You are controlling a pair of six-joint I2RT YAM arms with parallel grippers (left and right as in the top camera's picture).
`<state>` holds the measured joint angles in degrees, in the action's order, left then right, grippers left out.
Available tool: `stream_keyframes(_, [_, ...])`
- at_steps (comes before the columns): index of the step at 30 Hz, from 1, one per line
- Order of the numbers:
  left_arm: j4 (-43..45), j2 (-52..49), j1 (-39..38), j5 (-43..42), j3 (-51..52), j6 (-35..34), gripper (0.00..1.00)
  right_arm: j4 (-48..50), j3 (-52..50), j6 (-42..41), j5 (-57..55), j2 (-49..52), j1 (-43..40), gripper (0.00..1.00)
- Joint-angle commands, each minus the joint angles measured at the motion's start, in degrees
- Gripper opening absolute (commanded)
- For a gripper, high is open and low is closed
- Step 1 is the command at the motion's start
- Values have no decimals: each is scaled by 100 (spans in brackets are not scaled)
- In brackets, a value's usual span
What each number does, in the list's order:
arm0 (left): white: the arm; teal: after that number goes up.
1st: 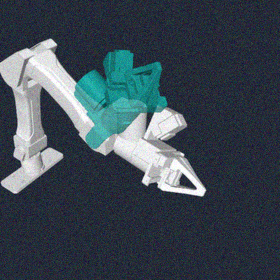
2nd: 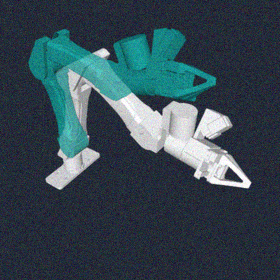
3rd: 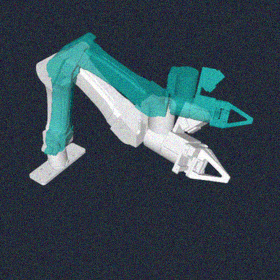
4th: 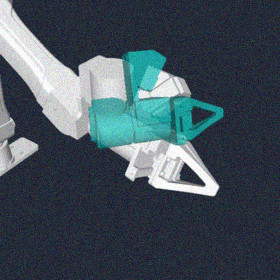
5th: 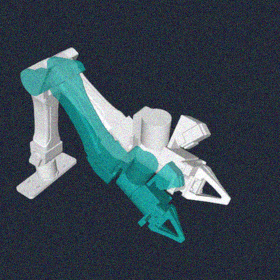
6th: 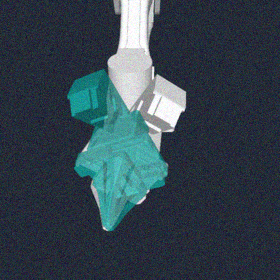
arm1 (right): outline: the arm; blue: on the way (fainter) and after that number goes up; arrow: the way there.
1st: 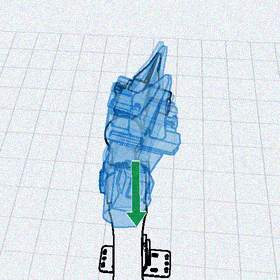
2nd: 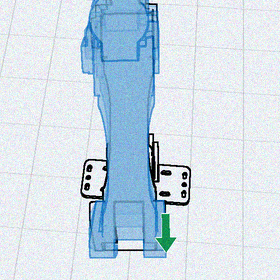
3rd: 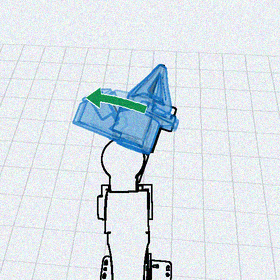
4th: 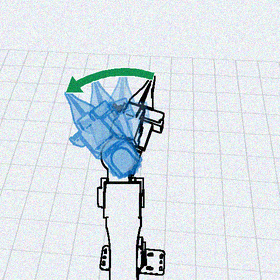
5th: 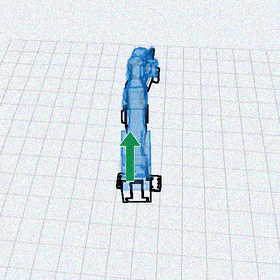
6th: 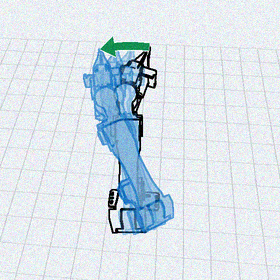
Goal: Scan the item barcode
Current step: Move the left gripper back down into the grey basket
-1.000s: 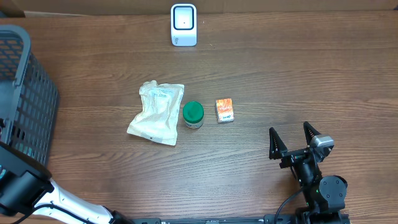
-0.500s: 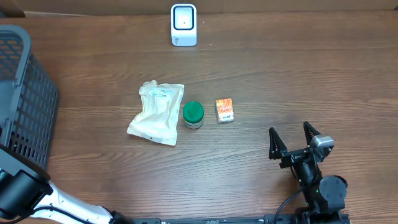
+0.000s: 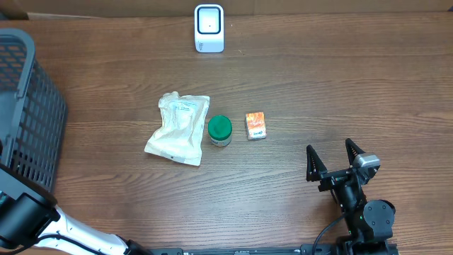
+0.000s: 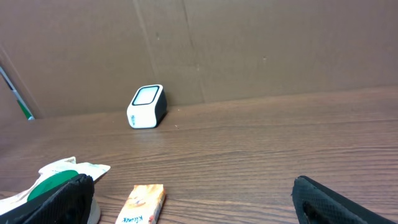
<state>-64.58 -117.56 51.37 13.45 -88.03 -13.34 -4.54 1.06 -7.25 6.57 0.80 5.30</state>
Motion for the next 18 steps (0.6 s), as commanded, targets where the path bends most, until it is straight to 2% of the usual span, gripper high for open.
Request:
stream_keyframes(1, [-413, 11, -2, -22, -603, -24, 4, 24, -59, 15, -52, -50, 11, 100])
stream_keyframes(6, [-745, 280, -2, -302, -1257, -15, 4, 24, -59, 15, -52, -50, 11, 100])
stream_keyframes(18, [-693, 444, -2, -282, -1217, 138, 4, 24, -59, 15, -55, -50, 11, 100])
